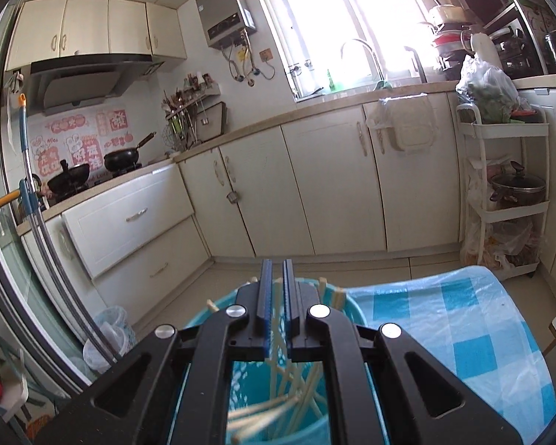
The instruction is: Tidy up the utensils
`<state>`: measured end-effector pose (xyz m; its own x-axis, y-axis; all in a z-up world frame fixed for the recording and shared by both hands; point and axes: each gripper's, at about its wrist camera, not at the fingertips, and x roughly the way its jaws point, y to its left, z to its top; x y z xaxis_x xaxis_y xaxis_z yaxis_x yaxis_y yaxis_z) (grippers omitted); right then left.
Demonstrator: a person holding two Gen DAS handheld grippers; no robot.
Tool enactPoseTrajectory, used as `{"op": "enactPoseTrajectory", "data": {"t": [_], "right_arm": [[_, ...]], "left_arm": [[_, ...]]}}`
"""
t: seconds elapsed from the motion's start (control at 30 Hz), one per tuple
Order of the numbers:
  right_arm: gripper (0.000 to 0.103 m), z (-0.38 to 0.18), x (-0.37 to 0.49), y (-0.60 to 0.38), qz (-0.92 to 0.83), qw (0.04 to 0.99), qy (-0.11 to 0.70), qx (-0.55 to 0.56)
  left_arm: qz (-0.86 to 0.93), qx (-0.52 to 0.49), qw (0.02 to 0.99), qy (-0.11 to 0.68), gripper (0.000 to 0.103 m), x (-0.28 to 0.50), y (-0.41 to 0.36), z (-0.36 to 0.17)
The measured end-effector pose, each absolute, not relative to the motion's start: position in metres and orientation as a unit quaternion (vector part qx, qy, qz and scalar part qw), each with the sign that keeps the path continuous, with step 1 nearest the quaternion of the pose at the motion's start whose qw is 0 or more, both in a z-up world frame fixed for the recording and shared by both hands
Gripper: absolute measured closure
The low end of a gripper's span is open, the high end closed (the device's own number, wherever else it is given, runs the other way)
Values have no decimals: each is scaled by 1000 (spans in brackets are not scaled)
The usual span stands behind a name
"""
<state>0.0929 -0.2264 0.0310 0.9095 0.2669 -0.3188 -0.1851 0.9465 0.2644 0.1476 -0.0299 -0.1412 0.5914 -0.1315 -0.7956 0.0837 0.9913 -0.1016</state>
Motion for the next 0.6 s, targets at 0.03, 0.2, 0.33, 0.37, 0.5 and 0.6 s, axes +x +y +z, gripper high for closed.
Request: {"op": "enactPoseTrajectory", "data": {"t": [0.03,0.2,0.33,0.37,0.5,0.6], "right_arm": [[89,31,89,-229,116,970,180,116],[49,27,55,-244,93,968,197,121],[31,15,36,-250,65,964,231,111],[26,11,33,-251,59,962,245,108],[14,-5,28,-256,40,949,292,109],[11,-12,23,-256,33,943,313,110]], "left_arm": [[-60,-28,892,448,8,148,-29,-141],[-67,-41,888,453,8,150,-24,-141],[-50,-44,888,455,8,149,-18,-137],[-48,-44,888,455,8,148,-16,-136],[-43,-48,893,445,8,138,-11,-119],[-41,-43,901,430,8,128,-11,-101]]}}
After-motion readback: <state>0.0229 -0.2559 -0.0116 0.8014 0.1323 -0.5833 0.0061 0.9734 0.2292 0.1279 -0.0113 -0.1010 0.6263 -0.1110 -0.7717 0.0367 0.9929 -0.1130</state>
